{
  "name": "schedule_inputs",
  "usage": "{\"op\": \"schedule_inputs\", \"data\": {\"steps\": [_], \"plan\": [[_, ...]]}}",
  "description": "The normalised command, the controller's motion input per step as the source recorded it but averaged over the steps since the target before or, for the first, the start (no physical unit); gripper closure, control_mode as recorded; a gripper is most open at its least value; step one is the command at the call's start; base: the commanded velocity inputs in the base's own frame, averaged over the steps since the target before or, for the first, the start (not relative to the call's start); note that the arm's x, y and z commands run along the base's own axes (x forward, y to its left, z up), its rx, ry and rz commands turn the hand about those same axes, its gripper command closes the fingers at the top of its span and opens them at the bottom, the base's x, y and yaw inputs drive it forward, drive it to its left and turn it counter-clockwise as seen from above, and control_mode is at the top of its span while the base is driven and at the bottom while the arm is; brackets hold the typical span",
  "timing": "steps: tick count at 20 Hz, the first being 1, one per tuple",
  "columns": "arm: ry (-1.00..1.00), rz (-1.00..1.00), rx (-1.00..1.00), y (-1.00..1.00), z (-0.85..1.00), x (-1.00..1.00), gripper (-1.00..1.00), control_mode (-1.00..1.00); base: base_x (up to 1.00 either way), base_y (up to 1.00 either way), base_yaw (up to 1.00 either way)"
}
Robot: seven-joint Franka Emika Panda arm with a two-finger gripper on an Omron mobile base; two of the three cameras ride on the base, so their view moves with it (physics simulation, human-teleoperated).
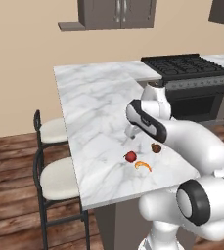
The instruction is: Open the fridge, remove the pear, bell pepper, and shrimp, and place them on any counter.
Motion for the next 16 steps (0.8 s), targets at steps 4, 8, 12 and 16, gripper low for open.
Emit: {"op": "schedule_inputs", "data": {"steps": [4,8,12,16], "plan": [[0.01,-0.11,0.05,-0.28,1.00,-0.63,-1.00,-1.00,0.00,0.00,0.00],[-0.02,-0.06,0.08,-0.16,1.00,-0.73,-1.00,-1.00,0.00,0.00,0.00],[-0.08,-0.03,0.09,-0.02,1.00,-0.75,-1.00,-1.00,0.00,0.00,0.00],[-0.22,-0.05,0.04,0.04,0.95,-0.78,-1.00,-1.00,0.00,0.00,0.00]]}}
